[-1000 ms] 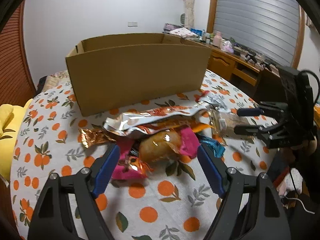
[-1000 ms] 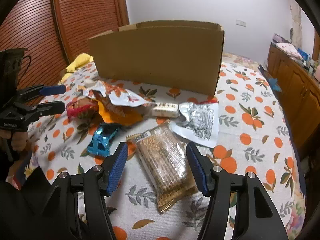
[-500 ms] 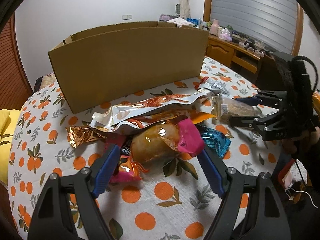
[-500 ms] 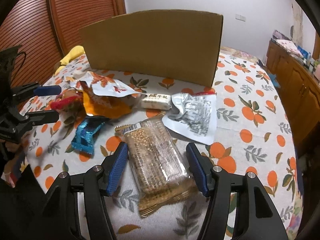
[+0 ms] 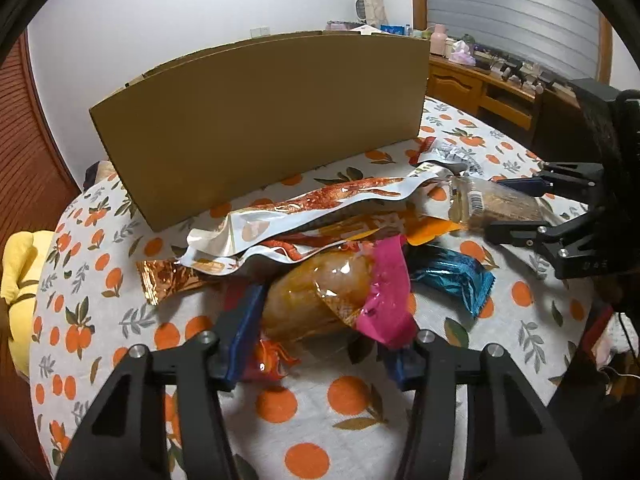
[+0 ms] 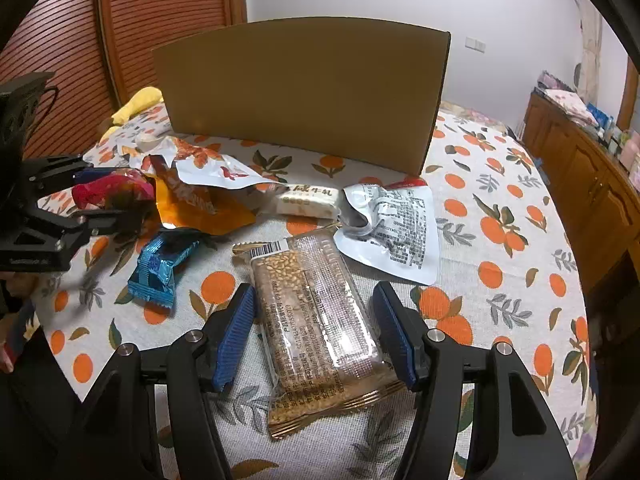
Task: Organize snacks
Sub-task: 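Lift the pink bread with the left tool while the right tool lifts the cracker pack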
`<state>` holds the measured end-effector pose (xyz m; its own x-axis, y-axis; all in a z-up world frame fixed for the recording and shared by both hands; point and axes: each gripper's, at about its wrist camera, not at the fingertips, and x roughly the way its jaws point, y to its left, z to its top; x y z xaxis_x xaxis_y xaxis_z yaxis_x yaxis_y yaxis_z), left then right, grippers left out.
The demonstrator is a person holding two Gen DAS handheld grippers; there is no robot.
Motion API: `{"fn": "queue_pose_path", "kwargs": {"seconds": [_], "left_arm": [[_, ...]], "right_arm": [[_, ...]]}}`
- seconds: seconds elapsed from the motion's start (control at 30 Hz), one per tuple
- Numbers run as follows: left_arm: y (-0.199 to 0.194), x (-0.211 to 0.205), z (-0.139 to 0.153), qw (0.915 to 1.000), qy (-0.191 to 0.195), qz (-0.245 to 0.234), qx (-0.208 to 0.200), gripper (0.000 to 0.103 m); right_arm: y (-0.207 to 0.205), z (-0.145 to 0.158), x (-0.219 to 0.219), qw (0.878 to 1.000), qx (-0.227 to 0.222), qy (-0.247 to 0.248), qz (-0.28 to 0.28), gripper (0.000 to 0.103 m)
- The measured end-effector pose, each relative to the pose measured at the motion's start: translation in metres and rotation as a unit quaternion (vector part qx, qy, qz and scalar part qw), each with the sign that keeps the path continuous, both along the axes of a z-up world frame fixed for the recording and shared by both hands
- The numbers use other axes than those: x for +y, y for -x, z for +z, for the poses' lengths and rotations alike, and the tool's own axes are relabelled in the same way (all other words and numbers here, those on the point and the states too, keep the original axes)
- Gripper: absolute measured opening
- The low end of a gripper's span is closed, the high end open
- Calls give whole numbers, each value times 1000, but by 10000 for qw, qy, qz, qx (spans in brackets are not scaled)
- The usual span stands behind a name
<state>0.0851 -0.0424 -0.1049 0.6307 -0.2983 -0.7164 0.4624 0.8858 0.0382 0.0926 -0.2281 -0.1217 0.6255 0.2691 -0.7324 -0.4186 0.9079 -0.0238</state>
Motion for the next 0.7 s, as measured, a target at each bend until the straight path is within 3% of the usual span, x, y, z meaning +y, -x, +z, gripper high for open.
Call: {"fn": "queue_pose_path", "kwargs": {"seconds": [0.2,0.7], "left_arm": [[14,6,2,10000,-9,61,-56,51],[39,18,28,9985,449,103,-285,51]], "right_arm": [[-1,0,0,10000,-3,-11,-9,62],[0,0,0,10000,-7,-13,-8,63]]}}
